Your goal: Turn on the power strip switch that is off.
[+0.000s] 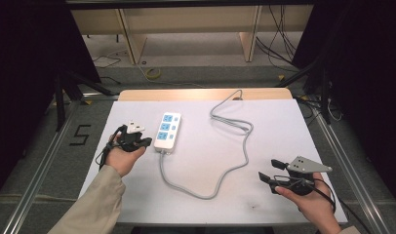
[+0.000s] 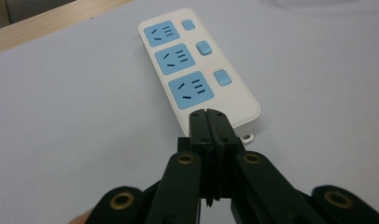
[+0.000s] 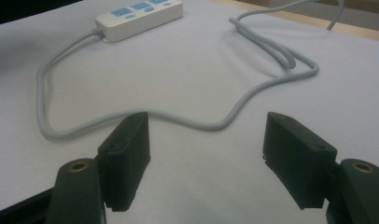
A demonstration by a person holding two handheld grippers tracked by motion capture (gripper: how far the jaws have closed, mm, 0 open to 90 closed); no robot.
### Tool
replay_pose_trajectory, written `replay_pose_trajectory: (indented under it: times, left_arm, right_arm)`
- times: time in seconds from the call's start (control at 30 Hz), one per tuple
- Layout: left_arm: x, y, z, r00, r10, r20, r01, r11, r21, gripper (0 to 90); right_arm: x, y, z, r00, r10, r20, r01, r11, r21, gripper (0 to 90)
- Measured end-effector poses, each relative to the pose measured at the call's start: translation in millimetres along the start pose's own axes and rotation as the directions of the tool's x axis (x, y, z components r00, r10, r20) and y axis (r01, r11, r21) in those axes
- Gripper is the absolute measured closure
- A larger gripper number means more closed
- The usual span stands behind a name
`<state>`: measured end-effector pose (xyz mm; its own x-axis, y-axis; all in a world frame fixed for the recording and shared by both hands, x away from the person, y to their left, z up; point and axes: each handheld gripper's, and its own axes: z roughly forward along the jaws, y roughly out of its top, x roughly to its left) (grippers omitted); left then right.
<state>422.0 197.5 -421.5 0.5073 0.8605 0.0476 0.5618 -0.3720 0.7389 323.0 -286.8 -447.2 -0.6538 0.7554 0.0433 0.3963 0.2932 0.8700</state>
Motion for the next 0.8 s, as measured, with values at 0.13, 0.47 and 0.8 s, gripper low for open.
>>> replay_pose_trajectory:
  times: [0.13, 0.47, 0.8]
  left_arm:
    - [-1.4, 2.8, 3.3, 0.9999, 0.013, 0.001, -0.013, 0.9999, 0.006, 89.7]
    - [1.2, 9.8, 7.0, 1.0000, 0.001, 0.002, -0.001, 1.0000, -0.001, 89.7]
    - [1.4, 15.6, 11.7, 1.0000, -0.004, 0.007, 0.004, 1.0000, -0.003, 89.7]
  right_arm:
    - [0.1, 0.1, 0.2, 1.0000, -0.004, -0.004, 0.004, 1.000, 0.000, 32.3]
    - [0.1, -0.1, 1.3, 0.9999, -0.005, -0.013, 0.005, 1.000, 0.002, 32.3]
    - [-0.1, -0.4, 2.3, 0.9997, -0.008, -0.022, 0.008, 1.000, 0.007, 32.1]
